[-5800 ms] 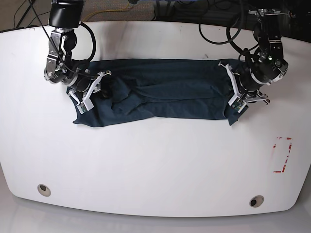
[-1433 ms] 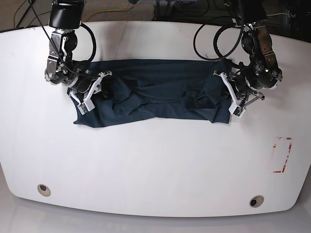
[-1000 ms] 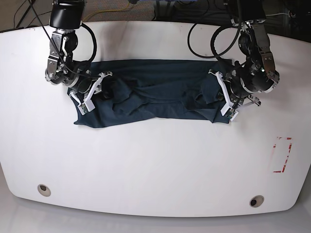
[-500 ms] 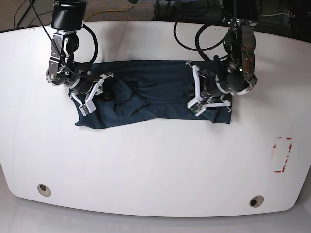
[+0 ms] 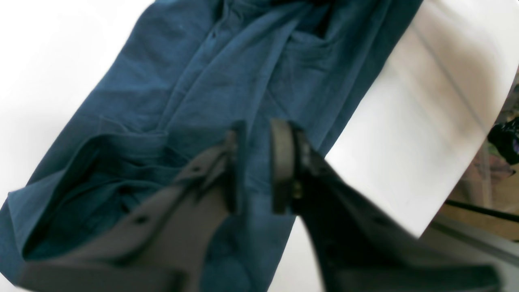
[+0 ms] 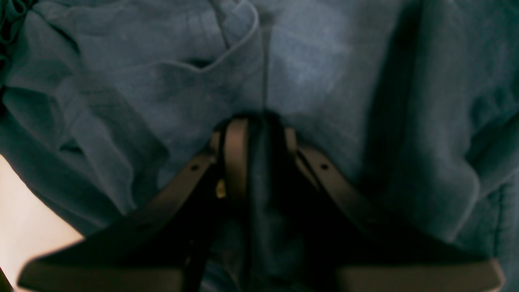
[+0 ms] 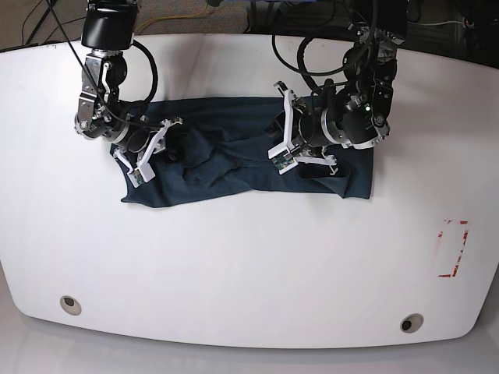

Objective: Layout the t-shirt on the table in an organized manner, then fold the t-shirt properly
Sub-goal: 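Regrasp the folded shirt edge with the left gripper, then pull the folded edge toward the right gripper with the left gripper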

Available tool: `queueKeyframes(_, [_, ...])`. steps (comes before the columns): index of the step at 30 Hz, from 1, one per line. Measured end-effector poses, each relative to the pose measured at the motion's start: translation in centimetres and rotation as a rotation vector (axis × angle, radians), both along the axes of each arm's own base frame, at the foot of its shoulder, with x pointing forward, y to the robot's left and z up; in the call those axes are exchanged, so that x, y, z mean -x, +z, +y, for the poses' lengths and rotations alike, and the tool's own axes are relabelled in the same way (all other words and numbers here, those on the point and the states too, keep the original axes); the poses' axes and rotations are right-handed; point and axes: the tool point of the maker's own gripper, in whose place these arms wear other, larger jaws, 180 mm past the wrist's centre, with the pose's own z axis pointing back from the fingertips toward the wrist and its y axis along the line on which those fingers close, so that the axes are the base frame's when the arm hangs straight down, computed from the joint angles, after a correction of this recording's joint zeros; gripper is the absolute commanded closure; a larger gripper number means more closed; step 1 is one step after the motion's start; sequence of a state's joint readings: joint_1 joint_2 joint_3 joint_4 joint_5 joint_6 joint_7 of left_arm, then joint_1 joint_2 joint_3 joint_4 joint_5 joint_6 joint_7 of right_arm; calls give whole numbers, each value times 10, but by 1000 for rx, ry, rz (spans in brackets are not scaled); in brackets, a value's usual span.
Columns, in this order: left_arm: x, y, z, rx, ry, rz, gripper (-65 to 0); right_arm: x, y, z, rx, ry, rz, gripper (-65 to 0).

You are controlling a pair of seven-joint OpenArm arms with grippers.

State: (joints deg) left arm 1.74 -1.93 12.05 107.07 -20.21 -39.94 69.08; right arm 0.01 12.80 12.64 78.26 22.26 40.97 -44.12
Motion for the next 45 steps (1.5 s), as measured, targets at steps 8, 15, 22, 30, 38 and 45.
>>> queueKeyframes(8, [-2, 15, 6, 10, -10, -45, -254, -2, 0, 1, 1, 2, 3, -117])
queueKeyframes(15, [-38, 29, 60, -25, 169, -112, -254, -2, 0, 1, 4, 5, 3, -117])
queueKeyframes(22, [-54, 22, 101, -111, 278, -111, -254, -2, 0, 1, 7, 5, 4, -117])
queueKeyframes(30, [-69, 8, 110, -118, 349, -63, -254, -2, 0, 2, 4, 5, 3, -117])
queueKeyframes(38, [-77, -6, 127, -134, 428, -50, -254, -4, 0, 6, -6, -2, 3, -117])
queueKeyframes(45, [-80, -23, 125, -93, 478, -2, -254, -4, 0, 8, -11, -2, 2, -117])
